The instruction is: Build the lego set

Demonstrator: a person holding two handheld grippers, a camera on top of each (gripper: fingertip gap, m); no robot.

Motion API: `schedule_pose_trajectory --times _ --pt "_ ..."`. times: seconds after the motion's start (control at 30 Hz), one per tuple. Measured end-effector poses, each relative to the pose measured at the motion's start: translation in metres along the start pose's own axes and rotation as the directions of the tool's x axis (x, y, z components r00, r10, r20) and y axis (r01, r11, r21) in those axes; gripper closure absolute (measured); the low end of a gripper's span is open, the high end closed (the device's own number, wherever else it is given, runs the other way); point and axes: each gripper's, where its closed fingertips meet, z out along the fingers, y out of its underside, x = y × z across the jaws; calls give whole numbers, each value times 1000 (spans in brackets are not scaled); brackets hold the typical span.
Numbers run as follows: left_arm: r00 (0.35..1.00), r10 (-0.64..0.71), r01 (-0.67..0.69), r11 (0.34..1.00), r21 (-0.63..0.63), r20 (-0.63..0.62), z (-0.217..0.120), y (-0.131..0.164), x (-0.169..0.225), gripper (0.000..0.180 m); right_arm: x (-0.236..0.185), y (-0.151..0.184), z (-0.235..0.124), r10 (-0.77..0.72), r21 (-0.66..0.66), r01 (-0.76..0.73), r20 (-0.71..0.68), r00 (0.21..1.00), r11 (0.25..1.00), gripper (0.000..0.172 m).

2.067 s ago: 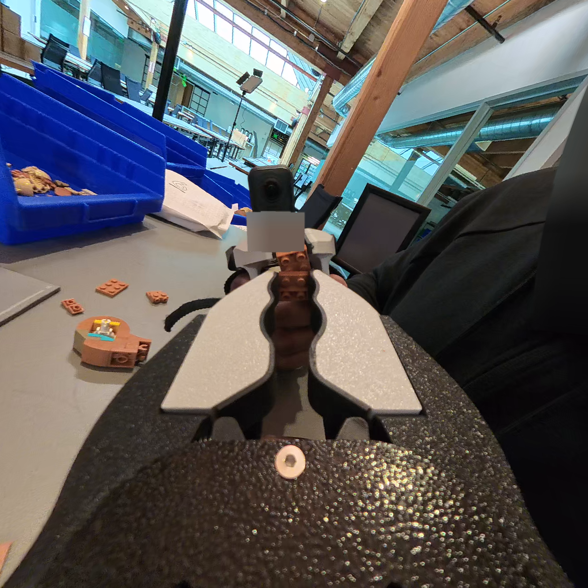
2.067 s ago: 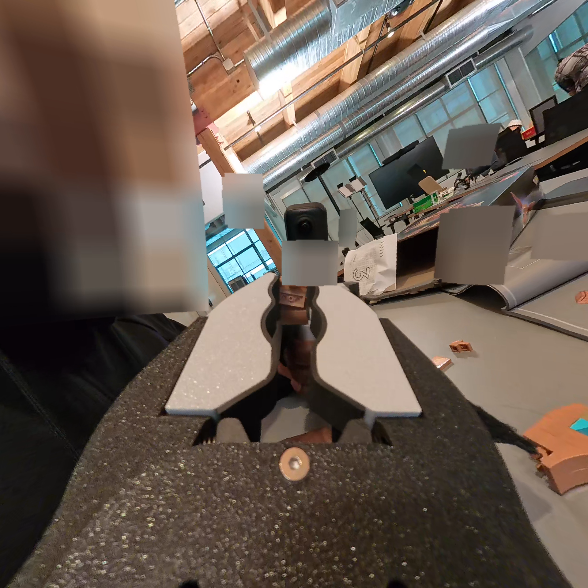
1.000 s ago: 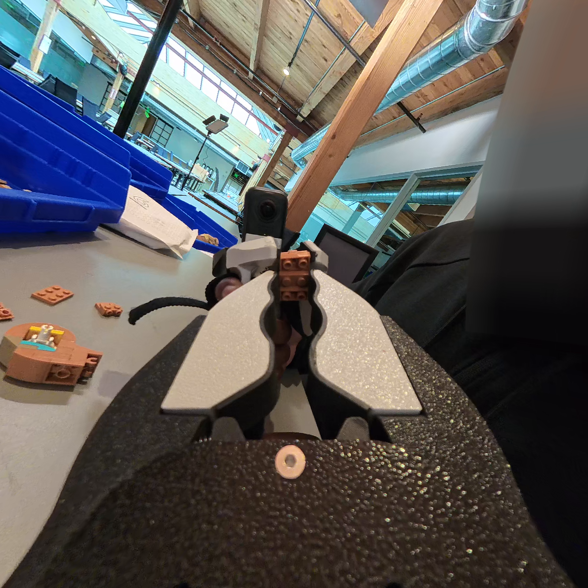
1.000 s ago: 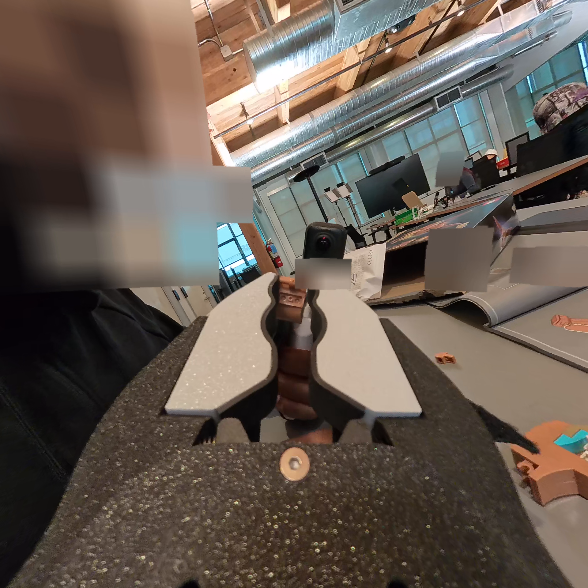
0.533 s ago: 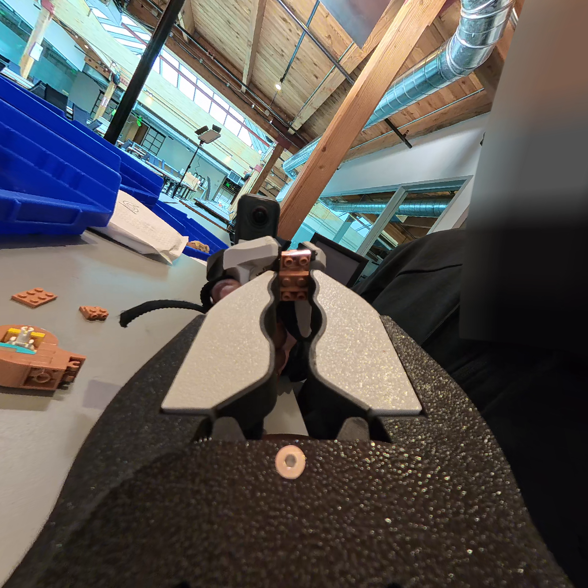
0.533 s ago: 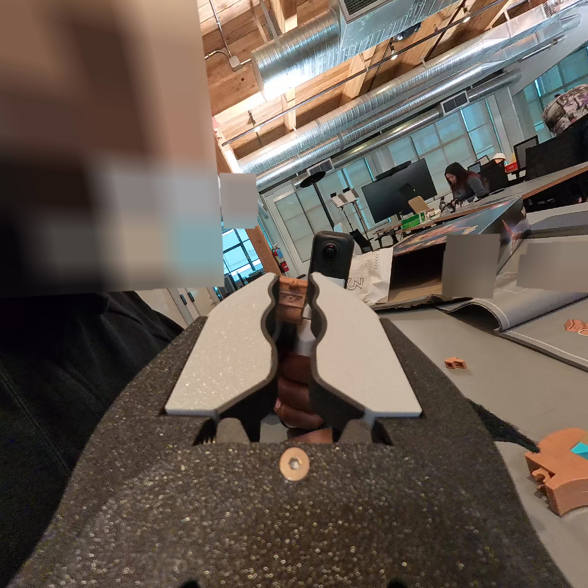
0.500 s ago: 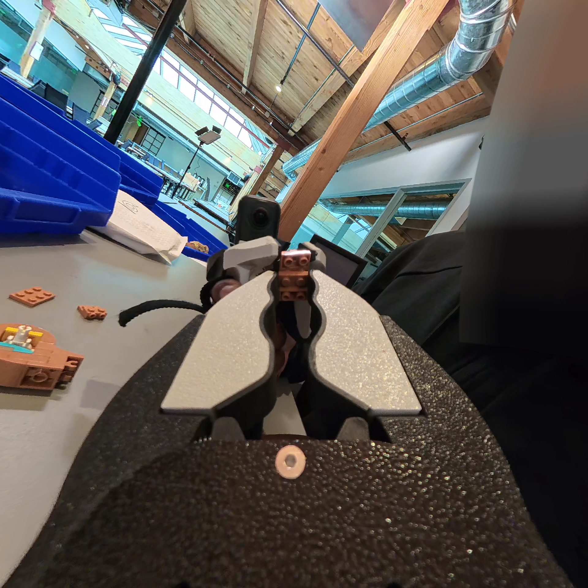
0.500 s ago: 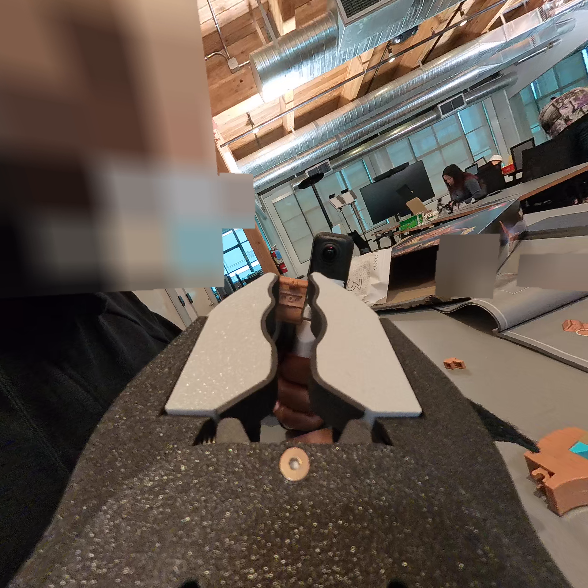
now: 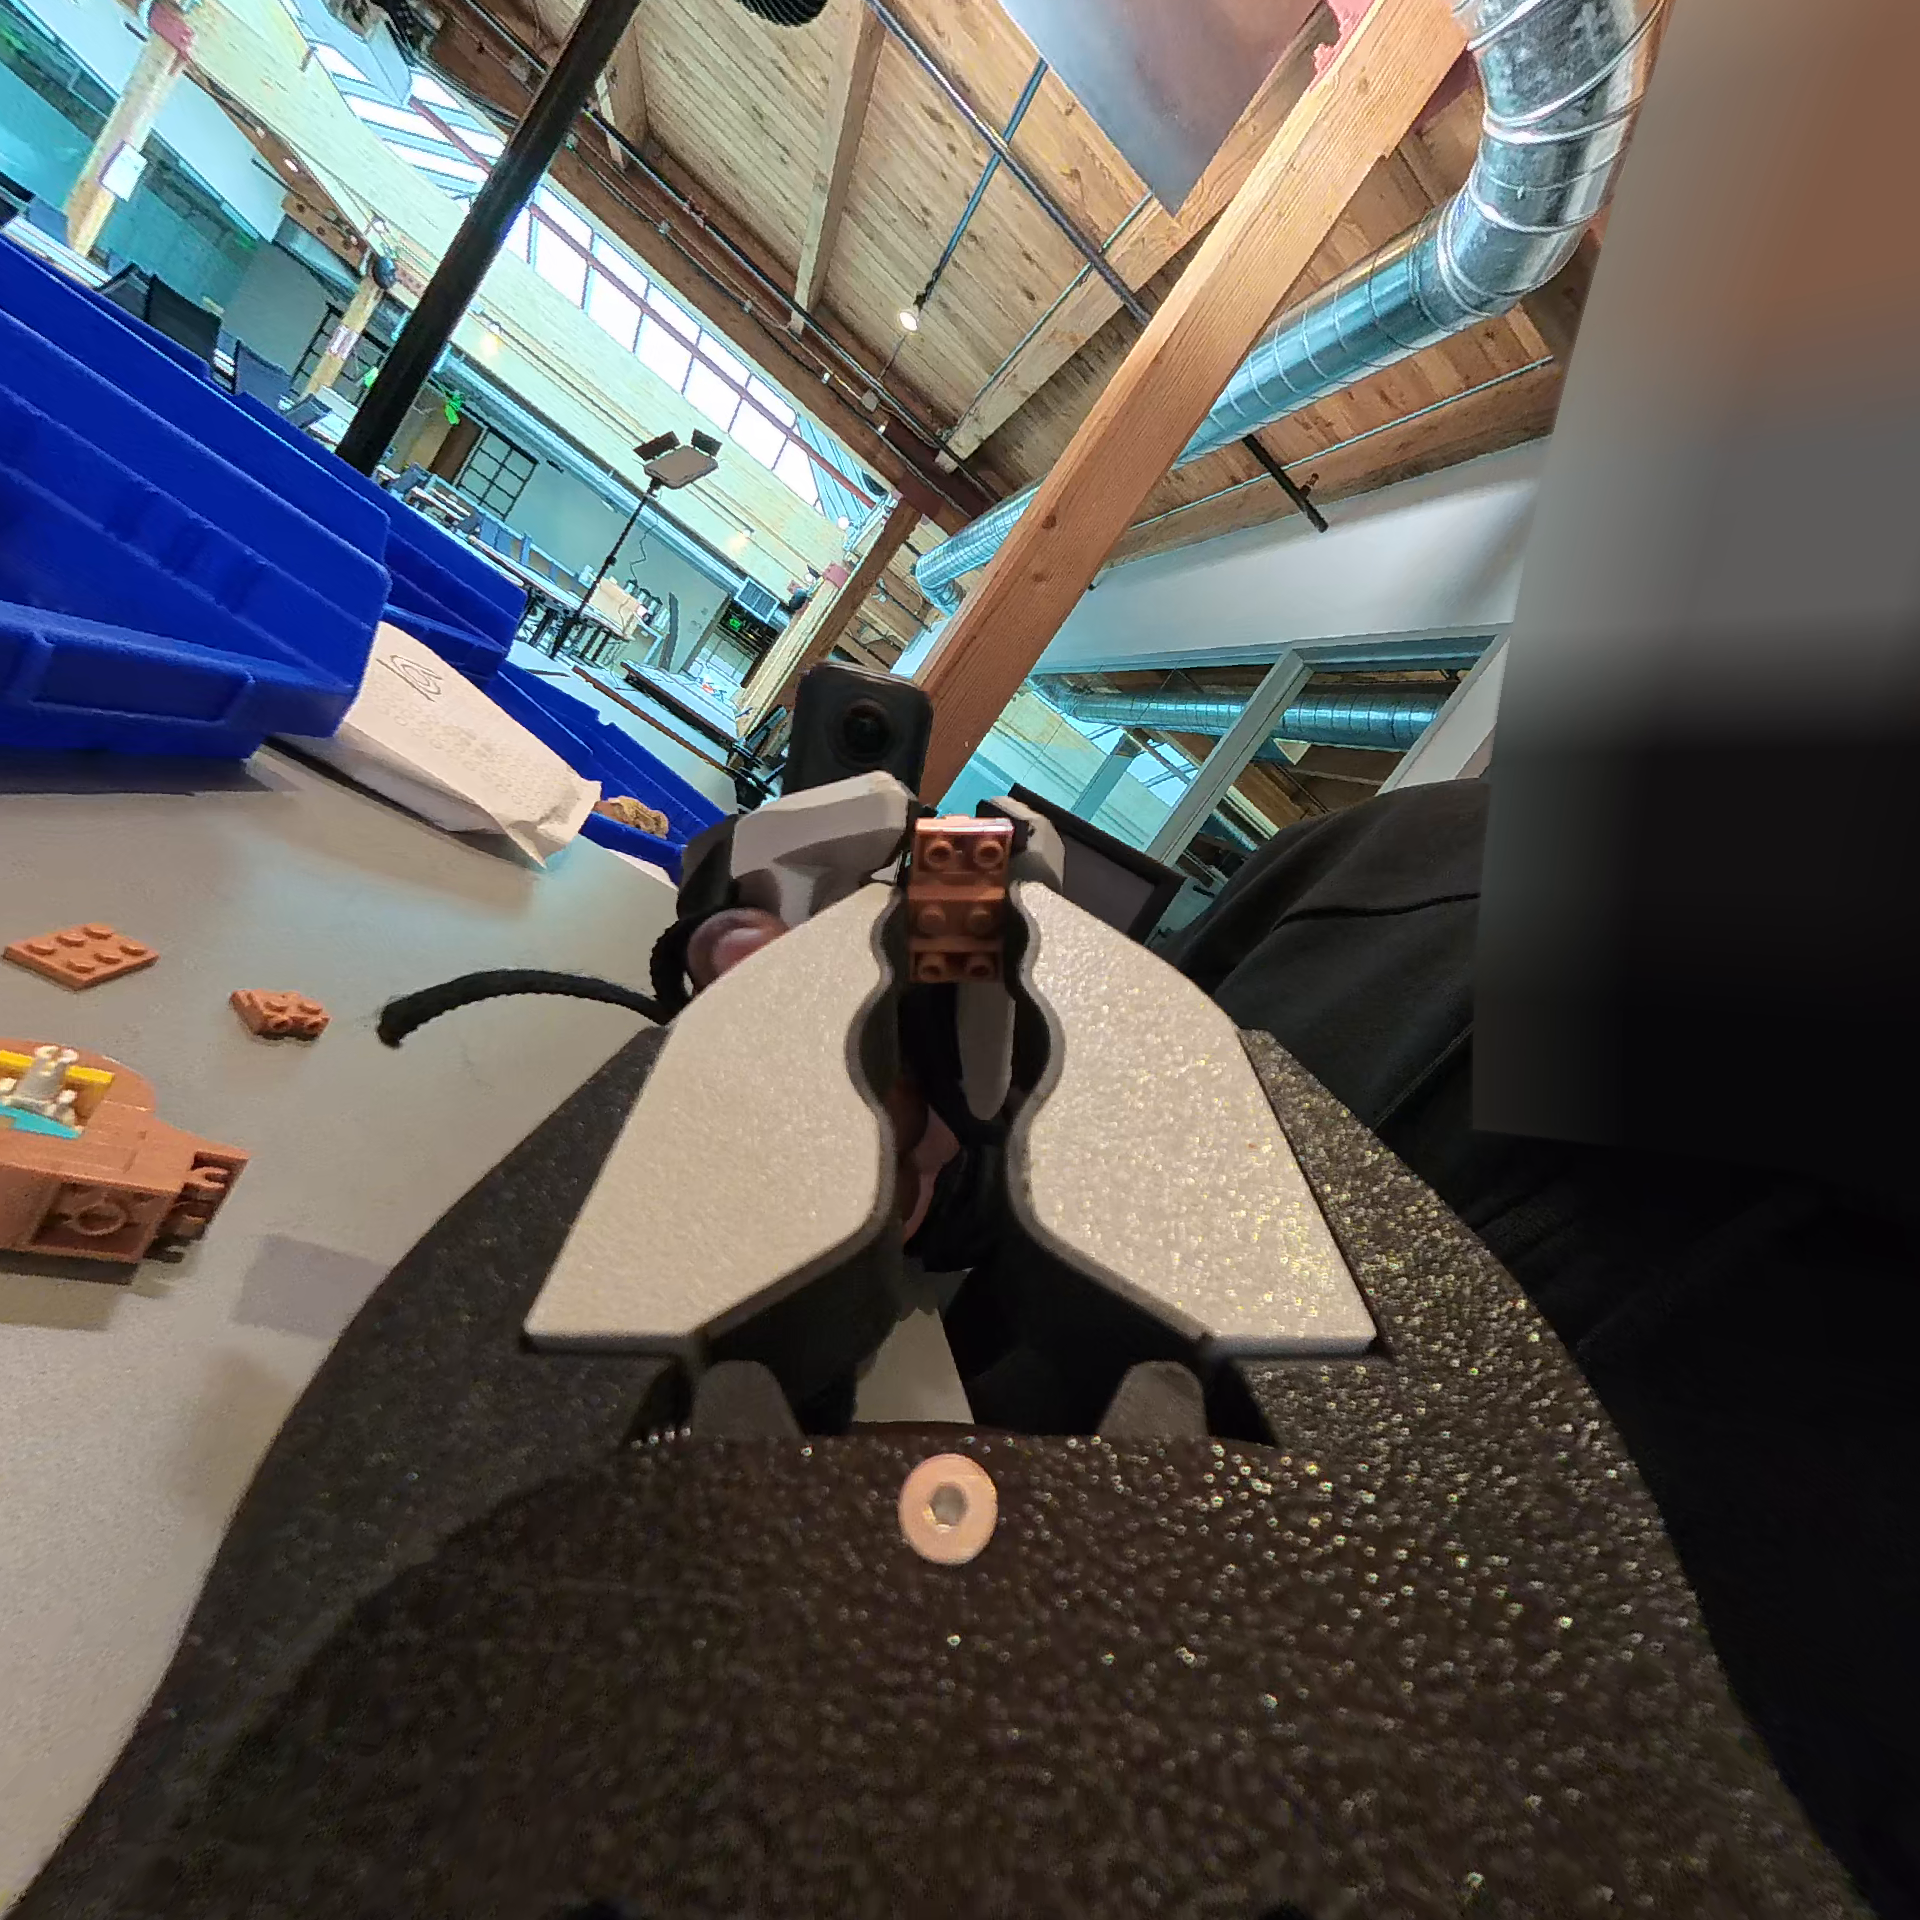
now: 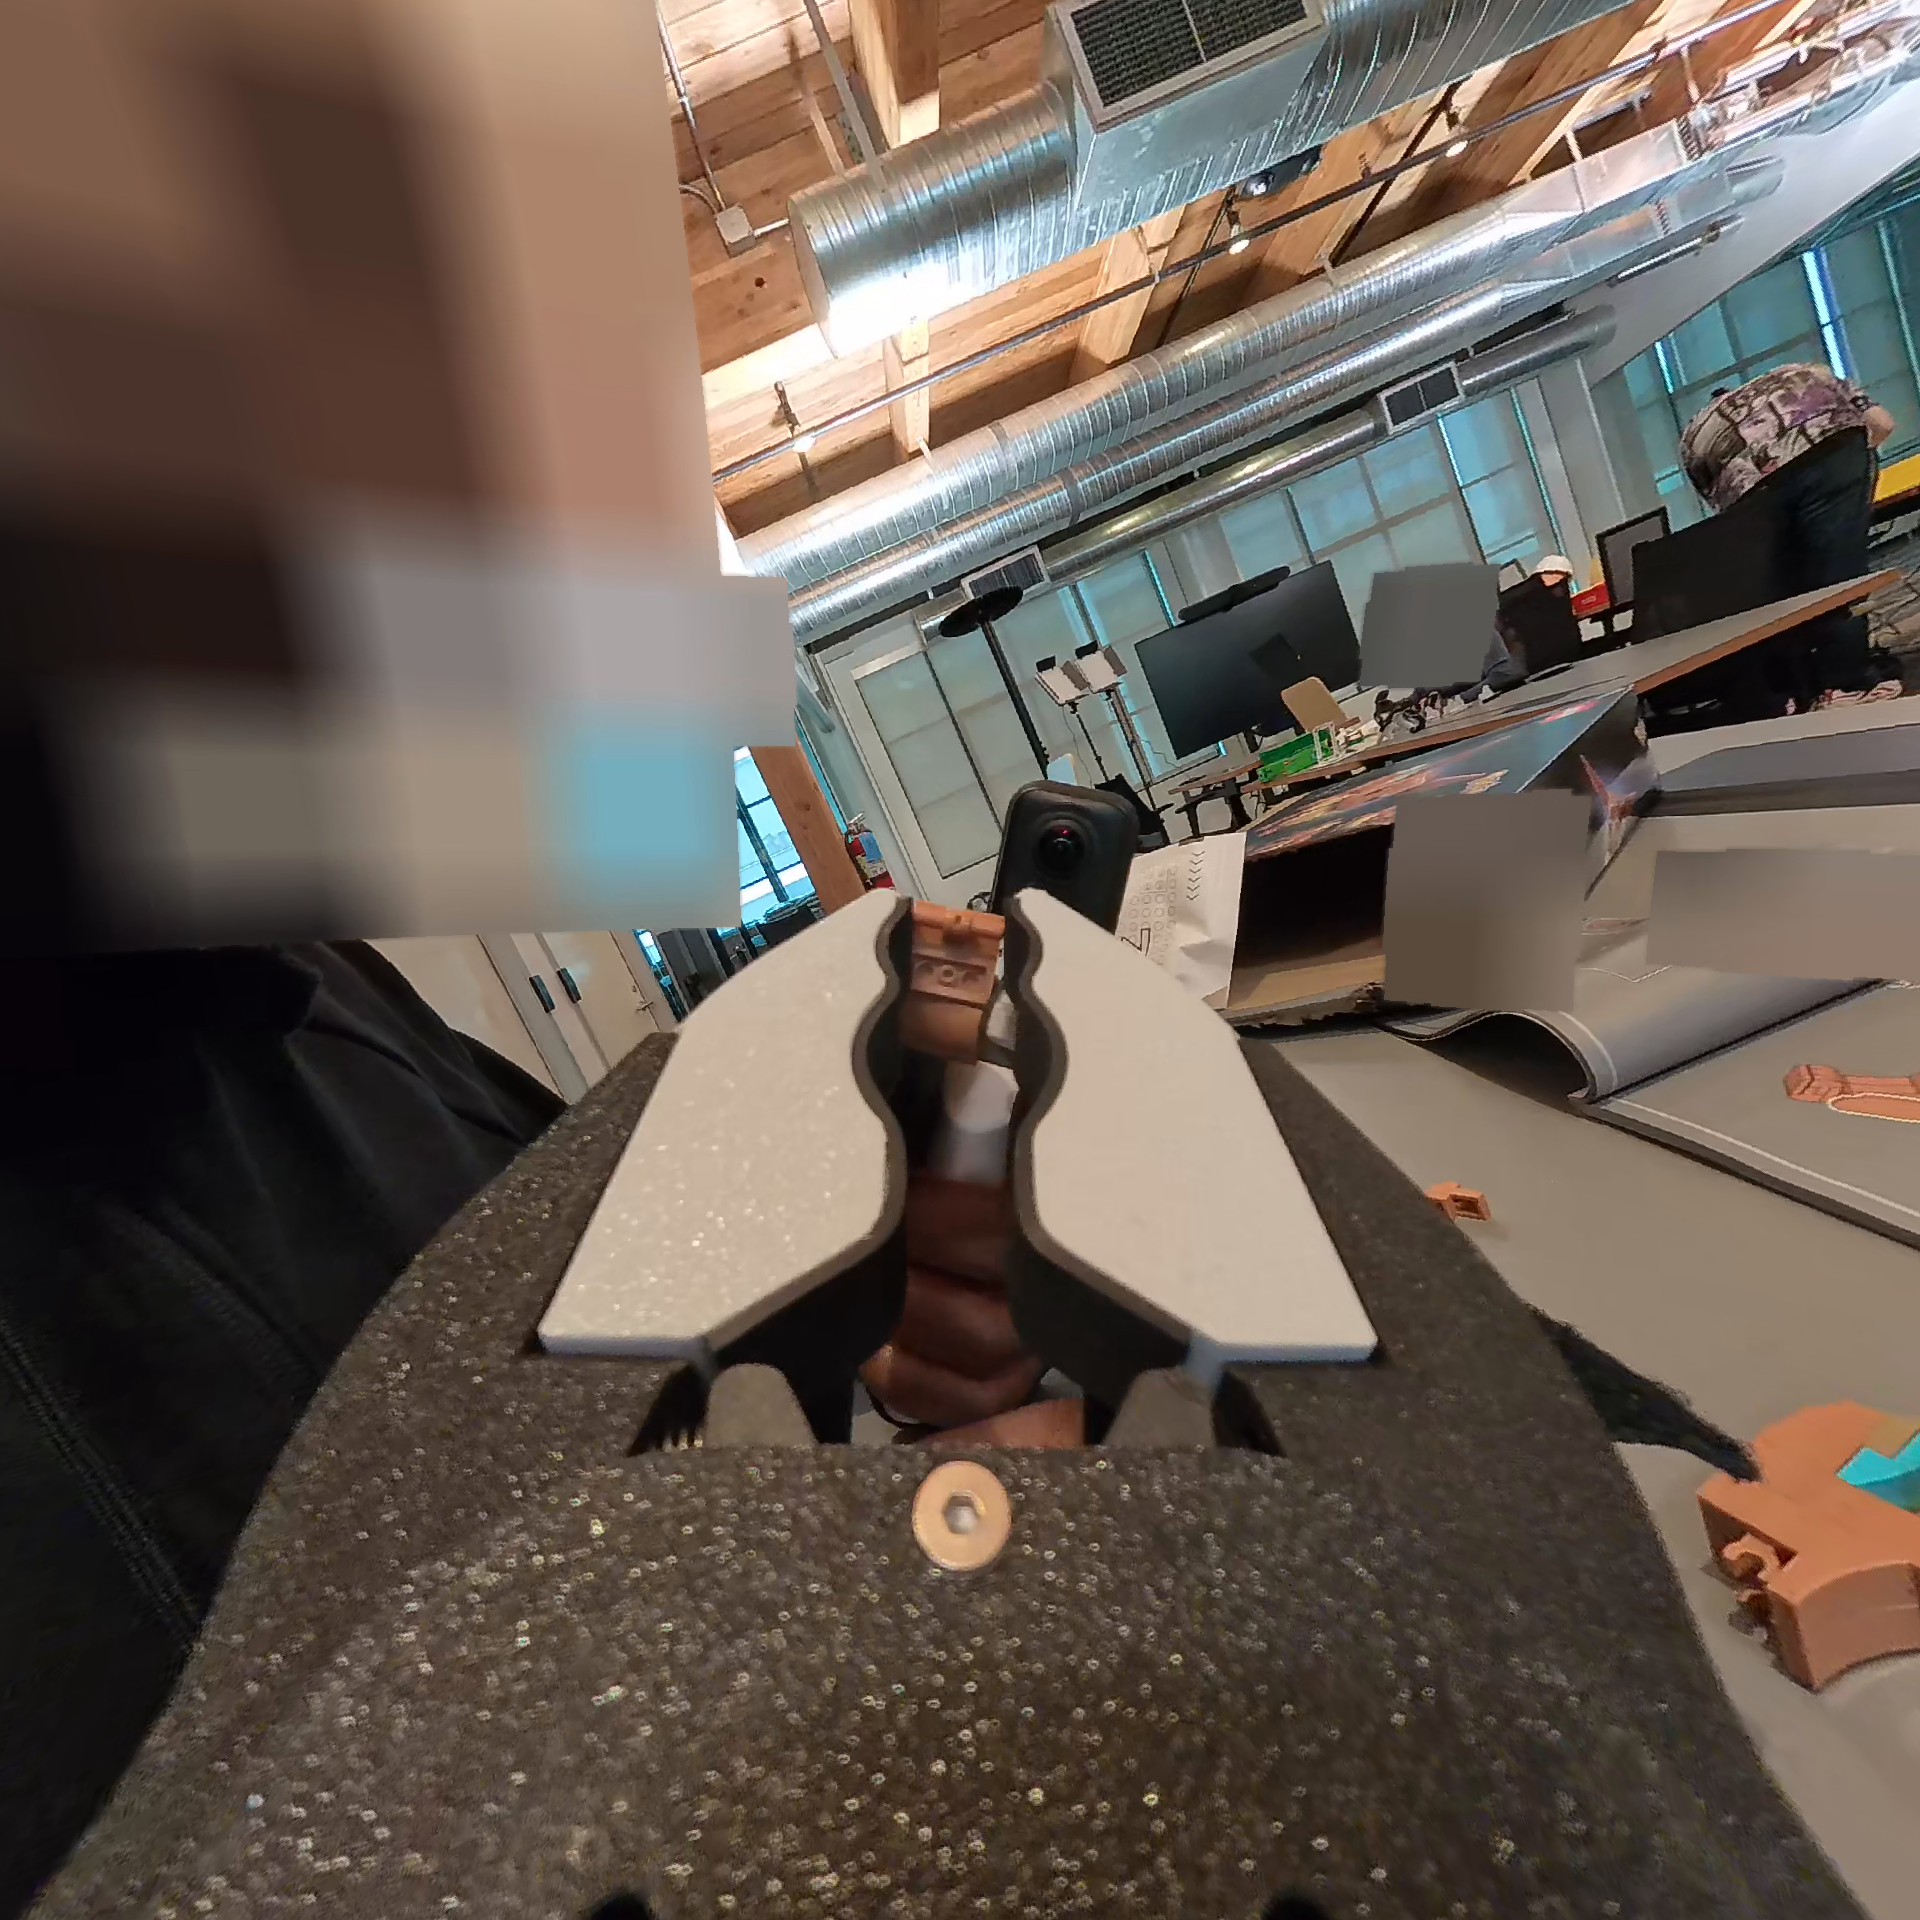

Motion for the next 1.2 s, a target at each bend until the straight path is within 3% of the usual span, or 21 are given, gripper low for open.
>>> schedule_pose_trajectory --times 0.77,1.2 --pt "998 -56 56 998 17 -37 1 0 1 165 -1 2 -1 -9 -4 9 -7 1000 1000 155" --pt "1000 25 -25 999 41 -11 1 -2 2 164 -3 0 1 -27 -13 27 1 1000 1000 155"
